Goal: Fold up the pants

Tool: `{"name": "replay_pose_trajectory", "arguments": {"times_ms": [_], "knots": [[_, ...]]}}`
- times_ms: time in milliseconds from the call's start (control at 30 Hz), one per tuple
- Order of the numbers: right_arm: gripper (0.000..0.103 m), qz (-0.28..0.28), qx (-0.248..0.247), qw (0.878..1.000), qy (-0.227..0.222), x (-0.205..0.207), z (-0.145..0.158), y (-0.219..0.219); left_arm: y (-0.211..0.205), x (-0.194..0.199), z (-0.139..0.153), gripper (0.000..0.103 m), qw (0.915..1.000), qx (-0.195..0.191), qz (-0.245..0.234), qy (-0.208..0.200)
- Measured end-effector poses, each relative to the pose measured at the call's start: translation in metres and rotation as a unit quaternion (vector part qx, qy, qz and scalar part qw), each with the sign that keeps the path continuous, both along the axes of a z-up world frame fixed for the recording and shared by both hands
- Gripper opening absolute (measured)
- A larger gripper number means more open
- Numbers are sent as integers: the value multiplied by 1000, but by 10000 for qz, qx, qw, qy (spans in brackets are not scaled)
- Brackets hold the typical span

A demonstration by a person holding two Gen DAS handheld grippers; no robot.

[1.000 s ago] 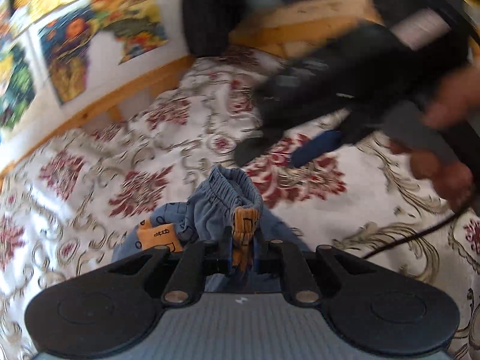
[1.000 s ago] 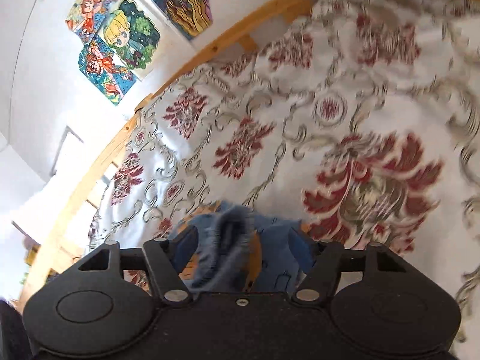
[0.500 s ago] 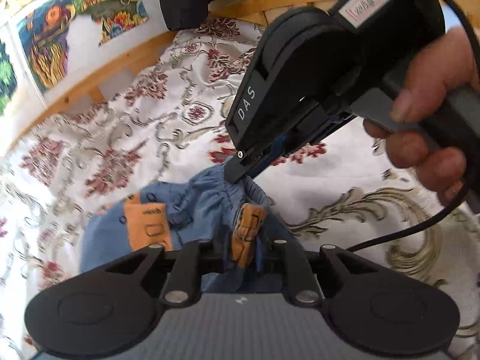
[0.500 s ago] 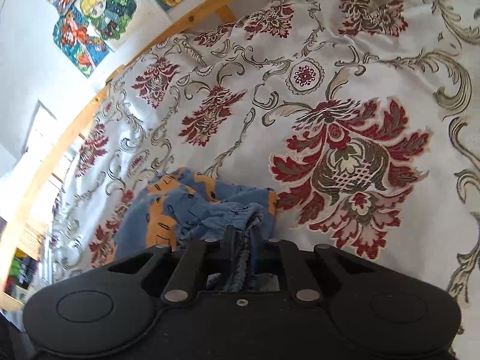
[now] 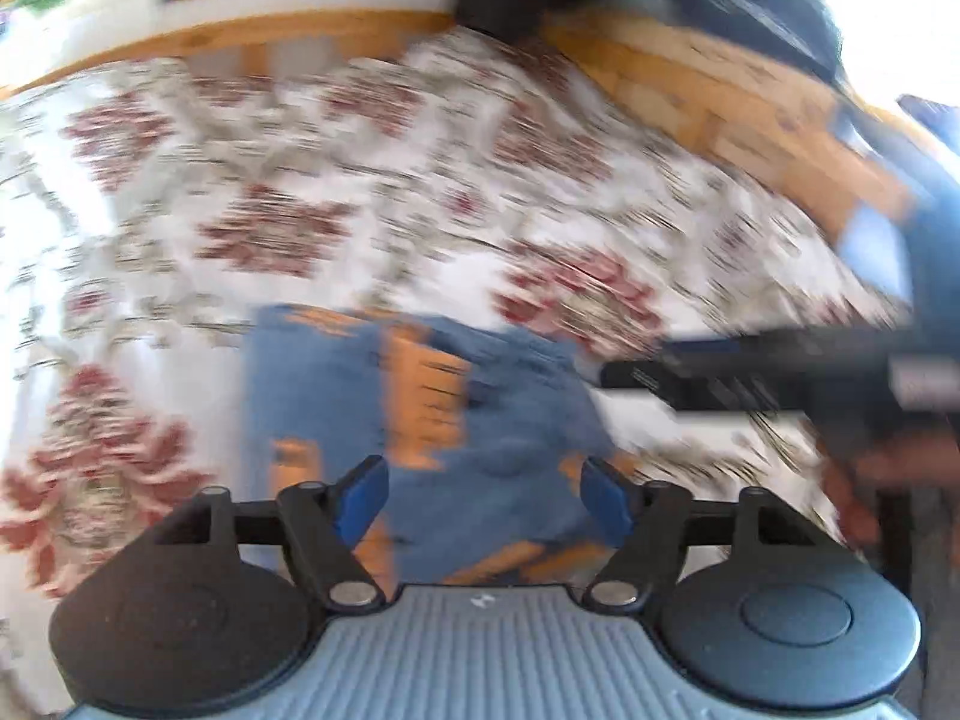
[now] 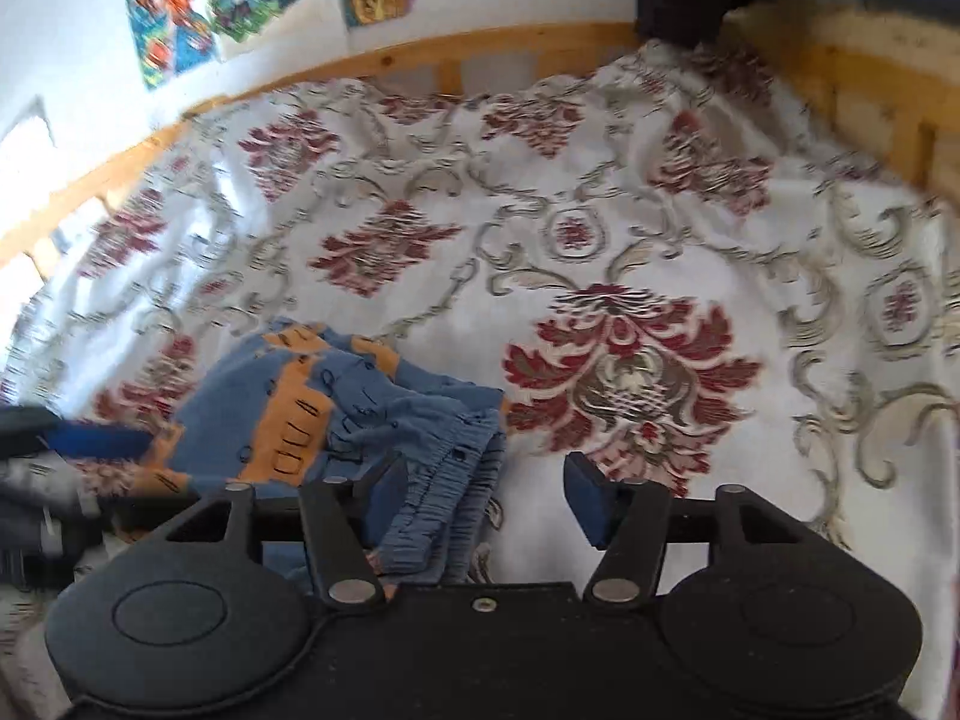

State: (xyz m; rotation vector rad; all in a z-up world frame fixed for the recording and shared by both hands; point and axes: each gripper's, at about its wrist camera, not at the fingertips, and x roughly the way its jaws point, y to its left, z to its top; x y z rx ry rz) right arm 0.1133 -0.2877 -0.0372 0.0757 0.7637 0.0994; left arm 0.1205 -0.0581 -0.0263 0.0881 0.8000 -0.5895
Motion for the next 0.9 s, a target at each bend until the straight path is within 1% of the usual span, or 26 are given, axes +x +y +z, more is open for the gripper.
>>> {"name": "replay_pose_trajectory", "arguments": {"times_ms": [100,133,200,267,300,333,367,433,467,533,633,700,800,900], "knots": [[61,-145,-419,9990,108,-5,-11,15,24,16,-5,75,9973,317,662,15],[61,-143,-504,9985,151,-6,-15,18,31,22,-12,74,9956,350,866,100],[61,-116,-802,9962,311,-7,-25,23,43,28,-27,73,9923,373,1127,360],[61,-87,-1019,9940,394,-10,-33,24,51,34,-47,73,9878,346,1297,785],[61,-109,-1064,9934,402,-10,-35,23,55,32,-53,75,9859,288,1349,942],[61,-147,-1068,9933,408,-10,-36,20,56,30,-57,77,9854,280,1370,966],[60,-193,-1103,9926,466,-10,-37,19,55,26,-57,78,9863,329,1342,903],[60,-215,-1004,9935,495,-12,-38,16,53,24,-55,78,9873,446,1287,823],[60,-215,-1006,9937,435,-14,-35,16,53,24,-55,78,9873,434,1289,815],[61,-188,-1160,9929,164,-20,-27,20,57,24,-52,78,9861,319,1361,899],[66,-160,-1300,9910,-267,-26,-18,25,64,22,-45,80,9849,154,1457,926],[72,-115,-1317,9897,-544,-26,-14,28,65,20,-38,80,9852,136,1493,830],[79,-27,-1320,9870,-915,-17,-10,33,65,24,-28,84,9860,75,1561,589],[82,95,-1489,9820,-1160,0,-11,38,60,39,-21,85,9867,23,1583,376]]}}
